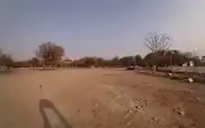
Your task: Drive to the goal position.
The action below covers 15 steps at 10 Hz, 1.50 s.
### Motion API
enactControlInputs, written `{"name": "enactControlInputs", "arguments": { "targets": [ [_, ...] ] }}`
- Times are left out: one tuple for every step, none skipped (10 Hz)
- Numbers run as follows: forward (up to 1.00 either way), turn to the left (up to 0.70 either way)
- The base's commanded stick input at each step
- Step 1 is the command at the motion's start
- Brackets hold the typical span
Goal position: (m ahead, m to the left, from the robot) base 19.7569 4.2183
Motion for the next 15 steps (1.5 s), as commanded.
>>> {"name": "enactControlInputs", "arguments": {
  "targets": [
    [0.70, 0.00],
    [0.70, 0.00],
    [0.70, 0.00],
    [0.70, 0.00],
    [0.70, 0.00],
    [0.70, 0.00],
    [0.70, 0.00],
    [0.70, 0.00],
    [0.70, 0.19],
    [0.70, 0.02],
    [0.70, 0.00],
    [0.70, 0.00],
    [0.70, 0.00],
    [0.70, 0.00],
    [0.70, 0.00]
  ]
}}
